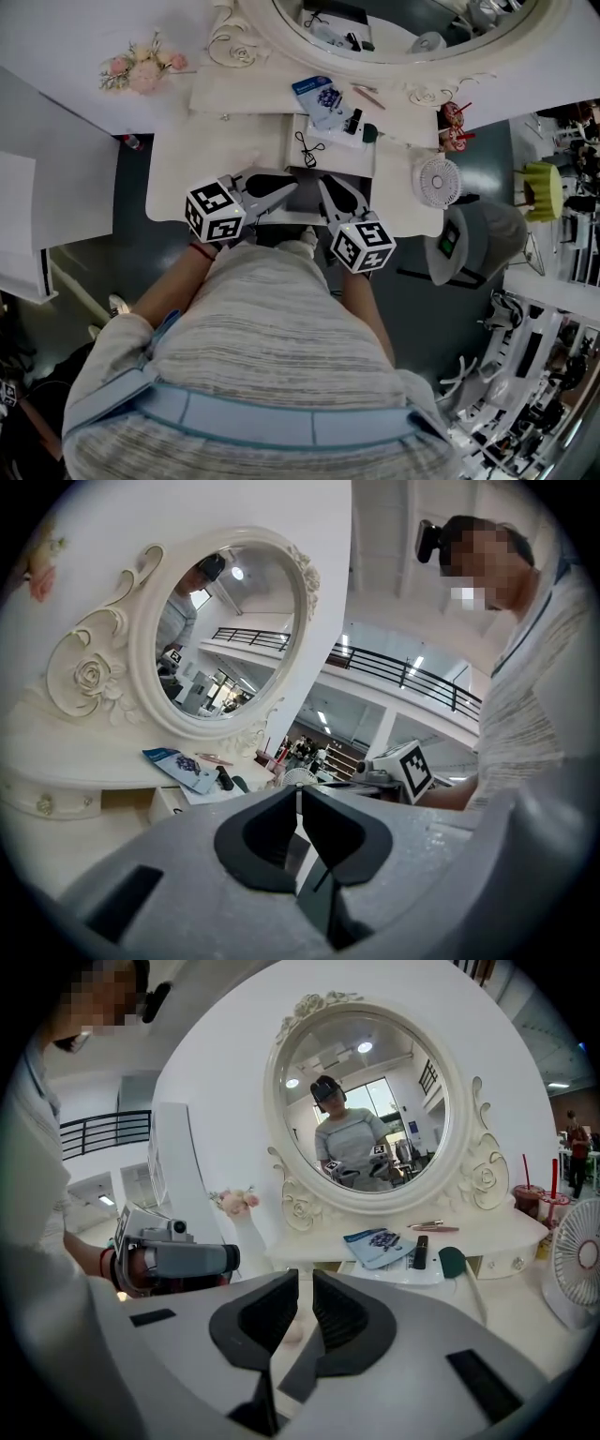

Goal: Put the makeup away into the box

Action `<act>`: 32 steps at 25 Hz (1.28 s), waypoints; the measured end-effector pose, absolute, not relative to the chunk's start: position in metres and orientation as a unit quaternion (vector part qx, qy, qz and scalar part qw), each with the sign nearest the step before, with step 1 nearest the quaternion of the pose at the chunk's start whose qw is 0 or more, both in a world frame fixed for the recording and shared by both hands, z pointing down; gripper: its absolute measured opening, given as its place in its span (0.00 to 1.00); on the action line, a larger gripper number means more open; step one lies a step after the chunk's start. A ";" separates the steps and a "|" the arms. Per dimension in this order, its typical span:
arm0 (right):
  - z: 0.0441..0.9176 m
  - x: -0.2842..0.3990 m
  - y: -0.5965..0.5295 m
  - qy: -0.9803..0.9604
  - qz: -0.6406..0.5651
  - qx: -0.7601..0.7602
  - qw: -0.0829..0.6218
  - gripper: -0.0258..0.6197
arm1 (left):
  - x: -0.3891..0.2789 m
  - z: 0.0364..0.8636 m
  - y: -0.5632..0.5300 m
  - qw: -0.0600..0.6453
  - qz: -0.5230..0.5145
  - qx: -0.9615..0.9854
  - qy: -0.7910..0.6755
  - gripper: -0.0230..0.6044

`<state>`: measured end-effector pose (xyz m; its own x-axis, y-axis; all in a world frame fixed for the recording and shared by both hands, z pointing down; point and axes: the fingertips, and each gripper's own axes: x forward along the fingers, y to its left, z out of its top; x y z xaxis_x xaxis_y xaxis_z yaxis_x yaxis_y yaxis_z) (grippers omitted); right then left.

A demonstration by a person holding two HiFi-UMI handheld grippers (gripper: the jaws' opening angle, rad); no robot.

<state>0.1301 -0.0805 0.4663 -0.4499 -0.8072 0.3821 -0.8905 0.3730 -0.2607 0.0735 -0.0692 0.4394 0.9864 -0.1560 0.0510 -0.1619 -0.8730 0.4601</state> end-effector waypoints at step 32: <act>0.562 0.146 -0.135 -0.789 0.264 0.502 0.235 0.18 | 0.075 0.466 -0.054 0.269 0.025 0.960 -0.073 0.06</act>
<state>0.1455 -0.1349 0.5619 -0.3843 -0.6688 0.6365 -0.9170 0.3562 -0.1794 0.0747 -0.0537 0.4658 0.9881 -0.1265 0.0877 -0.1537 -0.8444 0.5131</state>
